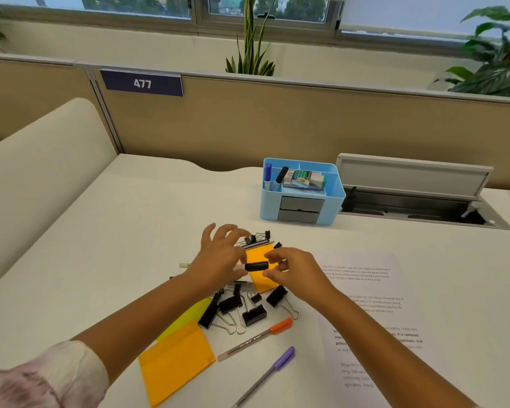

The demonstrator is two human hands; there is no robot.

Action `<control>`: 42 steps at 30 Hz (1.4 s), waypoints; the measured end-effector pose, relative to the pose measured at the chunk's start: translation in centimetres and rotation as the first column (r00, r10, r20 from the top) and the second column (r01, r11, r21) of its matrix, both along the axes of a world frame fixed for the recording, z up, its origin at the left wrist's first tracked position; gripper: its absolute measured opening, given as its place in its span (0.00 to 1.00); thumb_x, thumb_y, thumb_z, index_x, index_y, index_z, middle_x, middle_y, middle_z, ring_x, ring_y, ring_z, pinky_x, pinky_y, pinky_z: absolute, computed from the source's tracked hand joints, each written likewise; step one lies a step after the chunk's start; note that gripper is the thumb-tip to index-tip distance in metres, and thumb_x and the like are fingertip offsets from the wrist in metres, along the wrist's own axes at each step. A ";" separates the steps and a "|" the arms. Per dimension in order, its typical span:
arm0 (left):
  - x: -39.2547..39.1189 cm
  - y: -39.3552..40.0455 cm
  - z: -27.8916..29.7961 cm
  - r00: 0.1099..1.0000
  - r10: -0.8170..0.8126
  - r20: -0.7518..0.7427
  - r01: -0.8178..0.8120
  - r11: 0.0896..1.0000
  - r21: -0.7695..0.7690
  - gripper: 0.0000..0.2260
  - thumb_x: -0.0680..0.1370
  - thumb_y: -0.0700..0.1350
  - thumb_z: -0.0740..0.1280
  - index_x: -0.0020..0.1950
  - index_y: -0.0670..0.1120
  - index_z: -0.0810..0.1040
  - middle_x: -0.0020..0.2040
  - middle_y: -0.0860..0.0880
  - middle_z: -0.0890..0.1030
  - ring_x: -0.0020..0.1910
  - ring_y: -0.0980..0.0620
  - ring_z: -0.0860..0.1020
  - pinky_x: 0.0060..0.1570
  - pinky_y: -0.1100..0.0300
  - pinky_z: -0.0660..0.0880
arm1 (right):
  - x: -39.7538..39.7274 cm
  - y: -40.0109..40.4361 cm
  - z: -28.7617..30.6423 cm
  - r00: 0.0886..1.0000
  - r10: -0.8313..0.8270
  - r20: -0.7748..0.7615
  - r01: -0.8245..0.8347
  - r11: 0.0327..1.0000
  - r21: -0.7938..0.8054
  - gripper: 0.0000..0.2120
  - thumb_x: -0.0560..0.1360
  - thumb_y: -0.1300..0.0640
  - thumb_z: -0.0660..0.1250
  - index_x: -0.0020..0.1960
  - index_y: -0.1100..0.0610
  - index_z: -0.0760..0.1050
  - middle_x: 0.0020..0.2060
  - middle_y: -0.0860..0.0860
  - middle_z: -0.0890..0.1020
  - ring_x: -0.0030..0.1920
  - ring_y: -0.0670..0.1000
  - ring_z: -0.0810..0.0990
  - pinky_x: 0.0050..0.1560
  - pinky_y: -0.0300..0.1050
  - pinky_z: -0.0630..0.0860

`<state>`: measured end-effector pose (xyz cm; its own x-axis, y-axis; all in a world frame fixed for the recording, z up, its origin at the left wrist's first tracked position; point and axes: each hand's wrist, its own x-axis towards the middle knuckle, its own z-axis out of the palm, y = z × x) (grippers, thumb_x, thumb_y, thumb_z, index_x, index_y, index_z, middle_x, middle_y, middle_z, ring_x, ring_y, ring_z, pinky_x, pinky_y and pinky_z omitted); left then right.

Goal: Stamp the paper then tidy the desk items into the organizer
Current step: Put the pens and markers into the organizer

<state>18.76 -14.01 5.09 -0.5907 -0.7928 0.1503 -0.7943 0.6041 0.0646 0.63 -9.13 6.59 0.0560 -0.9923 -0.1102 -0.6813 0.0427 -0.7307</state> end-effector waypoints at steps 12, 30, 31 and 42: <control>0.6 1.9 0.2 0.835 0.155 -0.528 -0.156 0.987 0.043 0.10 0.70 0.47 0.72 0.50 0.49 0.78 0.69 0.47 0.68 0.61 0.48 0.71 0.57 0.49 0.65 | -1.9 -2.3 6.7 0.977 -0.147 0.154 0.195 0.909 -0.369 0.08 0.71 0.59 0.70 0.50 0.54 0.78 0.41 0.44 0.78 0.42 0.40 0.78 0.39 0.27 0.75; 4.8 3.8 -3.0 0.764 0.352 -0.541 -0.319 0.935 0.158 0.13 0.72 0.50 0.70 0.54 0.49 0.75 0.67 0.47 0.67 0.59 0.49 0.72 0.58 0.46 0.67 | -3.6 -14.2 9.9 0.921 -0.258 -0.291 0.122 0.902 -0.414 0.21 0.72 0.51 0.70 0.61 0.57 0.71 0.56 0.56 0.78 0.53 0.54 0.77 0.51 0.46 0.73; 4.9 3.8 -3.0 0.762 0.357 -0.540 -0.323 0.933 0.161 0.12 0.72 0.50 0.70 0.54 0.49 0.75 0.67 0.47 0.67 0.59 0.49 0.72 0.58 0.46 0.67 | -3.6 -13.8 9.8 0.927 -0.258 -0.273 0.123 0.895 -0.429 0.21 0.72 0.51 0.70 0.61 0.57 0.71 0.56 0.56 0.78 0.53 0.53 0.77 0.51 0.45 0.73; 6.4 8.2 -3.7 0.789 0.366 -0.493 -0.278 0.929 0.245 0.12 0.75 0.56 0.62 0.53 0.52 0.77 0.65 0.55 0.73 0.60 0.51 0.72 0.57 0.52 0.66 | -3.8 1.1 1.1 0.910 0.021 -0.413 -0.093 0.983 -0.155 0.15 0.74 0.52 0.66 0.61 0.50 0.72 0.57 0.48 0.77 0.46 0.45 0.76 0.47 0.40 0.71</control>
